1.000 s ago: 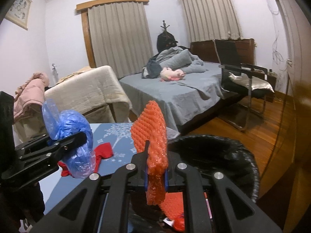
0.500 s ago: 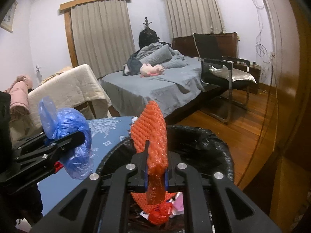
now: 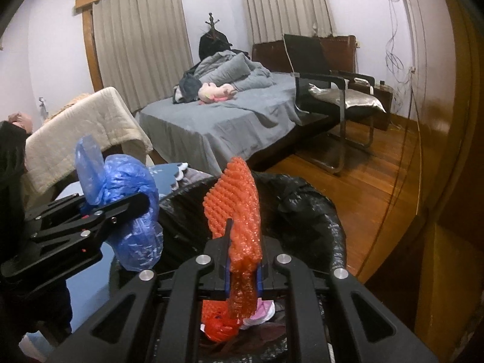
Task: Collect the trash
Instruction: 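Open the left tool over the bin while the right tool releases the orange cloth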
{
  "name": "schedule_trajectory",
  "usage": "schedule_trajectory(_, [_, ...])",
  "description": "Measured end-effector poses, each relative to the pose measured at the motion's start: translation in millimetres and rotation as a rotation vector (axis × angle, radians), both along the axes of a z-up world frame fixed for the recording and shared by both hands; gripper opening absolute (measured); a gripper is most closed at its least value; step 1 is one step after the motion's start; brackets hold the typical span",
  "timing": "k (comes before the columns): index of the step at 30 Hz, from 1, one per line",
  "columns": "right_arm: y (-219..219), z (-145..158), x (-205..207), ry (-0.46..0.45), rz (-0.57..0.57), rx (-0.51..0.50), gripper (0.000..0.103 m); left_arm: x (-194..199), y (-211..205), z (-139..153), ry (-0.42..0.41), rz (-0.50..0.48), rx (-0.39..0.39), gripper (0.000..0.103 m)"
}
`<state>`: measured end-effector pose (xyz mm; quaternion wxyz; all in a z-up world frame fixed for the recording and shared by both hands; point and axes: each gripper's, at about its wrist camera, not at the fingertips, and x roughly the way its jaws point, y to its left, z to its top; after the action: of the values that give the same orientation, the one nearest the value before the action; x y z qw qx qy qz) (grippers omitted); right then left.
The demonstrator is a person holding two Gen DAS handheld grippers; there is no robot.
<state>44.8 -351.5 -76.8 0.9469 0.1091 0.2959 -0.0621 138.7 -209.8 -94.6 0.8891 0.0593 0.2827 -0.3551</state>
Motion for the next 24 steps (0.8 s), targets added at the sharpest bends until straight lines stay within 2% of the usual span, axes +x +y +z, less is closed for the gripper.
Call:
schedule_trajectory(2, [-3,-5,2,0.014,-0.009,-0.005,0.012,2,-3,-4,0.003,-0.015,-0.003,0.05])
schedule_trajectory(5, [-6,-10,5,0.026,-0.017,-0.003,0.017,4,-2,-7,0.014,-0.026,-0.015,0.063])
schedule_trajectory(7, [-8,-12,5,0.031,-0.022,-0.004,0.022,6,1,-7,0.015,-0.02,-0.014,0.065])
schedule_trajectory(9, [-9,-12,6,0.032,-0.026,-0.004,0.033,7,6,-6,0.012,-0.006,-0.014,0.067])
schedule_trajectory(13, [-7,-11,5,0.027,-0.033,-0.006,0.05,8,19,-2,-0.005,0.031,-0.008,0.078])
schedule_trajectory(15, [-5,-10,3,0.02,-0.039,-0.011,0.068,8,29,1,-0.02,0.06,-0.006,0.083])
schedule_trajectory(16, [-3,-8,3,0.013,-0.042,-0.016,0.072,8,32,2,-0.025,0.068,-0.004,0.086])
schedule_trajectory(18, [1,-5,2,0.005,-0.042,-0.024,0.089,7,43,5,-0.036,0.096,0.001,0.088])
schedule_trajectory(19, [5,-3,2,-0.002,-0.04,-0.028,0.094,7,51,7,-0.041,0.115,-0.001,0.09])
schedule_trajectory(24, [25,3,9,-0.025,0.01,-0.026,0.097,3,82,17,-0.06,0.183,-0.004,0.091])
